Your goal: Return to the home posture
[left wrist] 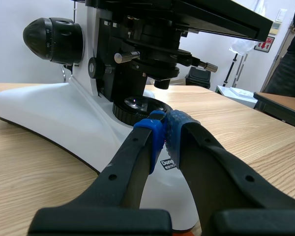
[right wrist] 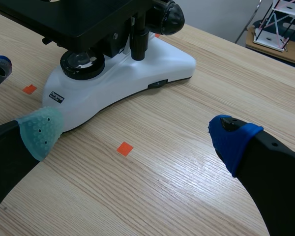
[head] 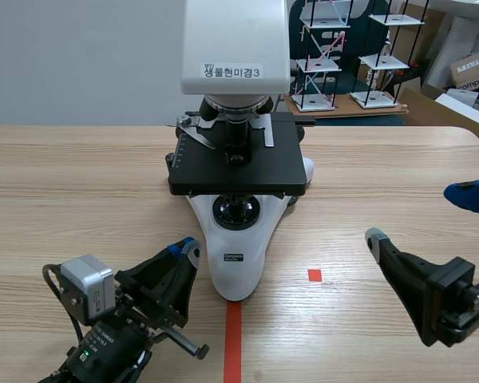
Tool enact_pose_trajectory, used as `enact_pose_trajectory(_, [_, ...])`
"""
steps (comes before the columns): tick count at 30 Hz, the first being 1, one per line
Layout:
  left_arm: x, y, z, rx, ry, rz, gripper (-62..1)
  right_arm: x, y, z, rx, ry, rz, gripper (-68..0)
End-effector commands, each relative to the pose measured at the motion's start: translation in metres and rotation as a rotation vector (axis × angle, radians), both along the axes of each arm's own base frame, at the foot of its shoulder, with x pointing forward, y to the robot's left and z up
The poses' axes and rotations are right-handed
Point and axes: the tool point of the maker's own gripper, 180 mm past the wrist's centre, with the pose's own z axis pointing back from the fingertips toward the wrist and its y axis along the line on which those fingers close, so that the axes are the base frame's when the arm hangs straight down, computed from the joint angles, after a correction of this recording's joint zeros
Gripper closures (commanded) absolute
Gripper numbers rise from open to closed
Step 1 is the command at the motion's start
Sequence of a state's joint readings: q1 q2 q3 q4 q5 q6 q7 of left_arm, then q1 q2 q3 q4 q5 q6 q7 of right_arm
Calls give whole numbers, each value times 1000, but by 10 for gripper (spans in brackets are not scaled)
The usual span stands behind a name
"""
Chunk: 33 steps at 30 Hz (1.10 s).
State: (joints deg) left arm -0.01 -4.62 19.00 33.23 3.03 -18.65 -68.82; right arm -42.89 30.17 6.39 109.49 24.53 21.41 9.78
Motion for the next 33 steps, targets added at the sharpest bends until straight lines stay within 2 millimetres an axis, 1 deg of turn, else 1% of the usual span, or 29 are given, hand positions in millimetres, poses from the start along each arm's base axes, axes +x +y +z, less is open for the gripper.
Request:
enact_pose_trajectory(1, [4, 1, 10, -15, -34, 7, -29, 3, -1, 8, 5, -28, -1, -659])
enact_pose_trajectory(8, [5, 2, 10, -15, -34, 10, -29, 3, -1, 8, 5, -27, 0, -659])
enact_pose_trajectory(14, [0, 10, 6, 8, -27, 7, -29, 3, -1, 8, 6, -28, 0, -659])
enact_pose_trajectory(17, [-10, 19, 6, 39, -25, -5, -27, 3, -1, 8, 6, -27, -1, -659])
enact_pose_trajectory(20, [-23, 34, 10, 100, -20, -11, -27, 2, -1, 8, 4, -26, 0, -659])
enact_pose_trajectory(22, [-32, 43, 18, 147, -19, -14, -28, 2, -1, 8, 3, -24, 0, -659])
enact_pose_trajectory(24, [-42, 50, 30, 190, -29, -20, -32, 2, -1, 8, 3, -24, -1, -659])
enact_pose_trajectory(25, [-48, 52, 38, 215, -38, -28, -51, 2, -1, 8, 3, -24, -1, -659])
enact_pose_trajectory(28, [-62, 59, 64, 269, -74, -33, -174, 2, -1, 8, 3, -24, 0, -659])
enact_pose_trajectory(33, [-76, 71, 107, 316, -143, -10, -334, 2, -1, 8, 2, -24, 0, -659])
